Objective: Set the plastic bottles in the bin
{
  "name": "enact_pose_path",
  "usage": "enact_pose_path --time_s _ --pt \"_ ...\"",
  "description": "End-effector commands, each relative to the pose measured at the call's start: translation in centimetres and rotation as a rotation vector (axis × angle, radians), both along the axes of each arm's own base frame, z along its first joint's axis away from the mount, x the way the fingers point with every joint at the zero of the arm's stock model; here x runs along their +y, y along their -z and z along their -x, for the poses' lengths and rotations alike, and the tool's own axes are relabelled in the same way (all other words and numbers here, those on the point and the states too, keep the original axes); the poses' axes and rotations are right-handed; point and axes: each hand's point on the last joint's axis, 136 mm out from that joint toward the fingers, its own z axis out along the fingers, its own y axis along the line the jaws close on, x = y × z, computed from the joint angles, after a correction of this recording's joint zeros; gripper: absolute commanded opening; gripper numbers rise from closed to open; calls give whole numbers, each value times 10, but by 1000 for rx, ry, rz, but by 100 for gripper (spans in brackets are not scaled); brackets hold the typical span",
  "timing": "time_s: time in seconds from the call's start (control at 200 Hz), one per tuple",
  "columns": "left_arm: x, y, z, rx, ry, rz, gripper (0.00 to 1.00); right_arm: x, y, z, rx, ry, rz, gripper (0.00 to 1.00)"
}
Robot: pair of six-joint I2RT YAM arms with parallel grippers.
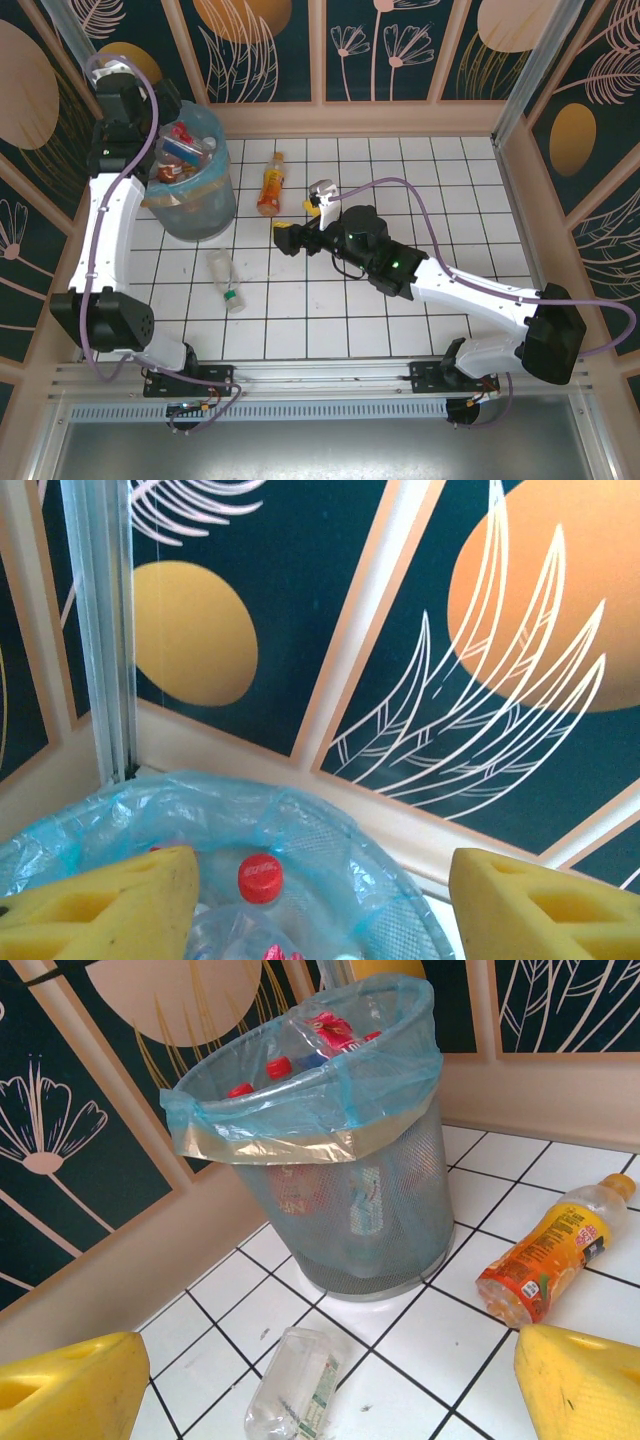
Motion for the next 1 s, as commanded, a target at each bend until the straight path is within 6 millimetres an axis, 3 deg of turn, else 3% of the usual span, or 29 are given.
enact_pose_path --time_s 0.0,0.24,0.33,0.405,0.51,0.671,0.851,0.991 --pt "3 44 -12 93 1 -22 62 1 3 1 9 6 -3 95" --pt "1 129 -27 271 60 9 50 2 10 1 26 3 7 95" --pt "1 143 -29 283 73 34 50 2 12 1 29 8 10 95" --pt "1 144 -32 282 81 47 50 3 12 0 31 7 12 94" --pt "-1 127 -36 248 89 47 52 4 12 -1 31 8 12 95" --pt "5 66 -28 127 59 20 67 9 13 -5 40 13 20 95" --pt "17 -8 13 -47 -18 -24 77 17 33 -27 91 99 106 99" --pt "10 -28 49 -109 11 -27 77 23 55 -56 162 191 193 99"
